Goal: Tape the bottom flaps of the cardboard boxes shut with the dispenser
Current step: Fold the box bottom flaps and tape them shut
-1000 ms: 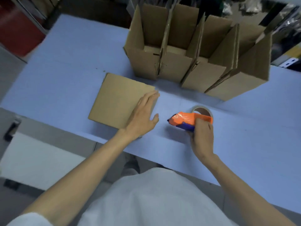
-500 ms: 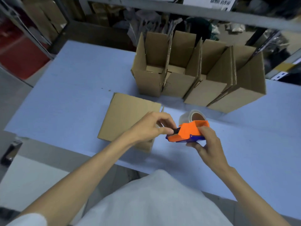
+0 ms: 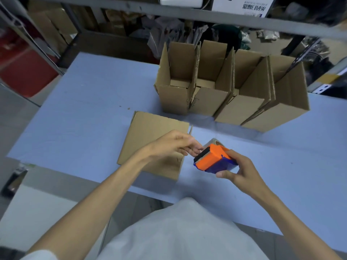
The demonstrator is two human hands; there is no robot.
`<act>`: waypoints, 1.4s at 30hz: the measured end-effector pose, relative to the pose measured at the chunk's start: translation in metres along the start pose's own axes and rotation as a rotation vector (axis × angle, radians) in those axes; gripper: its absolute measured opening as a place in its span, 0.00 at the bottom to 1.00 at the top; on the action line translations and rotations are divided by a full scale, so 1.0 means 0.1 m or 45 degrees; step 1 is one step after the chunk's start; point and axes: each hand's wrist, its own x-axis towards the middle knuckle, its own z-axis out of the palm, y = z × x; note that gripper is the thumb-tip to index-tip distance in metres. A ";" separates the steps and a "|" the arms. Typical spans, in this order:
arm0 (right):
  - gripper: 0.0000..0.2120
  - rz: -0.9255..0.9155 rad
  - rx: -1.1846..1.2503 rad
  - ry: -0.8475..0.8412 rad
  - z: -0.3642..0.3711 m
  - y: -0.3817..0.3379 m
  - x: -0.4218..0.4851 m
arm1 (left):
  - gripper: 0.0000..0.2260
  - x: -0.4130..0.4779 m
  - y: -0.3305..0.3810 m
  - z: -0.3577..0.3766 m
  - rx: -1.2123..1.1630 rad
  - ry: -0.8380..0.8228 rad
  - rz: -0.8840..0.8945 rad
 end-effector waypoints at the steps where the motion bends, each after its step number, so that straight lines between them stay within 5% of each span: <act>1: 0.23 -0.008 -0.046 -0.015 -0.01 -0.01 0.00 | 0.08 -0.01 0.00 0.02 0.049 0.058 0.006; 6: 0.38 0.010 -0.205 0.049 0.11 -0.04 -0.01 | 0.05 0.02 -0.08 0.13 0.194 0.381 0.023; 12: 0.22 -0.233 -0.357 0.163 0.14 -0.07 -0.02 | 0.04 0.00 -0.18 0.31 0.504 0.753 -0.074; 15: 0.24 -0.221 -0.383 0.106 0.12 -0.03 -0.06 | 0.01 0.00 -0.20 0.30 0.484 0.736 -0.126; 28: 0.25 -0.286 -0.494 0.001 0.05 -0.06 0.06 | 0.13 0.02 -0.27 0.25 0.338 0.710 -0.374; 37: 0.19 -0.288 -0.643 -0.010 -0.16 -0.10 0.08 | 0.14 -0.01 -0.32 -0.02 0.436 0.906 -0.417; 42: 0.20 -0.213 -0.717 -0.011 -0.30 -0.11 -0.01 | 0.10 -0.12 -0.29 -0.16 0.499 0.733 -0.387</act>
